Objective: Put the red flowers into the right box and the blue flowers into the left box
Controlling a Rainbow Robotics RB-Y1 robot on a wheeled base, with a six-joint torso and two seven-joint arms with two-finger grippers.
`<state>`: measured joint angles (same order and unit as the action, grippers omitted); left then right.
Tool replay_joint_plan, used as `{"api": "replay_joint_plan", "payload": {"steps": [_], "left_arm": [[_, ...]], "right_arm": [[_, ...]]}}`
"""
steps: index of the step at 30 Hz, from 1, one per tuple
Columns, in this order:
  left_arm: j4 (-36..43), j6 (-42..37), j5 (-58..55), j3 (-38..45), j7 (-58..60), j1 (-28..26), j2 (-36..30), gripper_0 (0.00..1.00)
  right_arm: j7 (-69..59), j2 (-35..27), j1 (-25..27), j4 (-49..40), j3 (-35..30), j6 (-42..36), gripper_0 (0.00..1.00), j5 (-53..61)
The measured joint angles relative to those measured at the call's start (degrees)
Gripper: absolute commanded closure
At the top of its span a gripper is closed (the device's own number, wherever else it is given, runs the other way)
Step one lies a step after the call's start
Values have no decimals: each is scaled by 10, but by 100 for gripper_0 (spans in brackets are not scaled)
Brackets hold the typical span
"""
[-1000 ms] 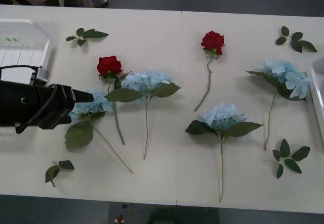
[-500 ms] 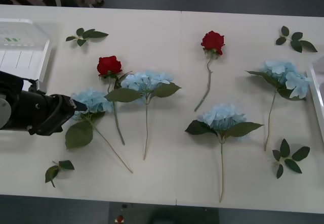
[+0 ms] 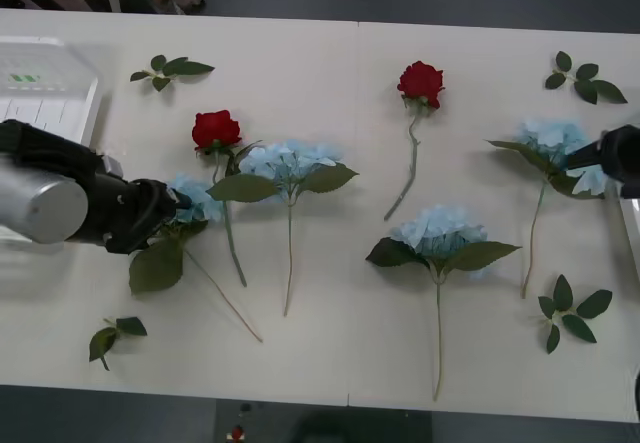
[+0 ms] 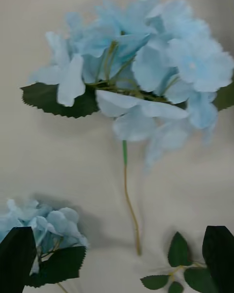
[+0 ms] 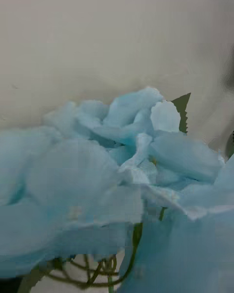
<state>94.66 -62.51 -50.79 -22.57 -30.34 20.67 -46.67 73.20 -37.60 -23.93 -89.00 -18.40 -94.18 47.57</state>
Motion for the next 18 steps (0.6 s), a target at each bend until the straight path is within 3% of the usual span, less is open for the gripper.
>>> {"api": "replay_joint_plan", "payload": {"steps": [9, 18], "left_arm": [[-21, 0, 69, -83, 0, 51, 12, 0], [-62, 0, 138, -150, -1, 84, 27, 0]], "right_arm": [[-70, 87, 0, -17, 4, -7, 0, -82], [-71, 100, 0, 14, 34, 23, 0, -148]]}}
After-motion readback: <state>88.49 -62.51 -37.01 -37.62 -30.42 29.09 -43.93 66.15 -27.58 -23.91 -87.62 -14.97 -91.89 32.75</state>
